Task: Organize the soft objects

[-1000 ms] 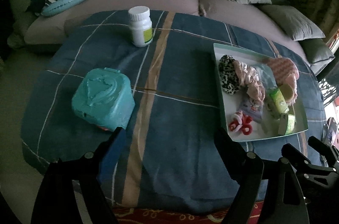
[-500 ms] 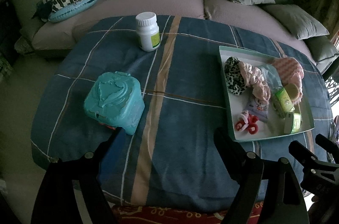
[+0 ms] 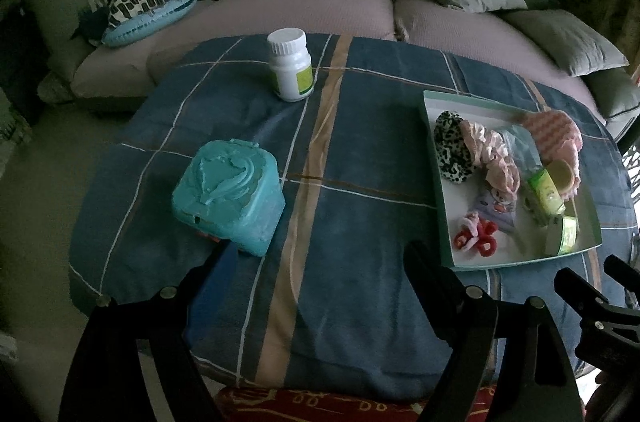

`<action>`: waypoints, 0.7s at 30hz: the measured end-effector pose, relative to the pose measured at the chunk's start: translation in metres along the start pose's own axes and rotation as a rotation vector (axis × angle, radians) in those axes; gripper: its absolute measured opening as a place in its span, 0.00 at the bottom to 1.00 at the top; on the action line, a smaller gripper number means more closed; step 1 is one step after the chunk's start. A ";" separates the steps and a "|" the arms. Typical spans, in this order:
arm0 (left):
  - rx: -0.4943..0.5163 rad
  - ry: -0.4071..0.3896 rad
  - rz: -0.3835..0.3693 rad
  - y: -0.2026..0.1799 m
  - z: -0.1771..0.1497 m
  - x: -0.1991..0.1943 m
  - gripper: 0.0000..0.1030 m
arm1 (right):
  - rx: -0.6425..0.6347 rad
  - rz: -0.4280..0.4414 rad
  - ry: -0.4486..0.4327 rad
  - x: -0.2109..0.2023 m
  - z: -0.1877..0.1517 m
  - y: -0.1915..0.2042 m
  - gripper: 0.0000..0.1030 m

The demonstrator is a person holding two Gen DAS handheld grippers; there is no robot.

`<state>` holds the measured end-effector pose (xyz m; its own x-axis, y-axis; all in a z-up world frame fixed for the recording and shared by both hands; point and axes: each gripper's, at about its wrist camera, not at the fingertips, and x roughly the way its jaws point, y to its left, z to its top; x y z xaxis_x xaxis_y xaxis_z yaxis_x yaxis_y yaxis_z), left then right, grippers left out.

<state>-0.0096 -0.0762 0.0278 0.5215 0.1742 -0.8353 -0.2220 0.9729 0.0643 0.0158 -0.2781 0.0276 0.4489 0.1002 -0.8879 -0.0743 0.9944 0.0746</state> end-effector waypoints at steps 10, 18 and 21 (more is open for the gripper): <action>0.019 0.007 0.022 -0.004 0.000 0.002 0.83 | 0.002 0.003 0.005 0.001 0.000 0.000 1.00; 0.021 0.018 0.028 -0.005 -0.001 0.004 0.83 | 0.008 0.004 0.007 0.001 0.000 -0.001 1.00; 0.018 0.018 0.033 -0.004 -0.001 0.004 0.83 | 0.012 0.004 0.010 0.002 -0.001 -0.003 1.00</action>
<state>-0.0068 -0.0794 0.0235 0.4993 0.2034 -0.8422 -0.2238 0.9693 0.1014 0.0164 -0.2806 0.0251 0.4401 0.1035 -0.8919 -0.0649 0.9944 0.0833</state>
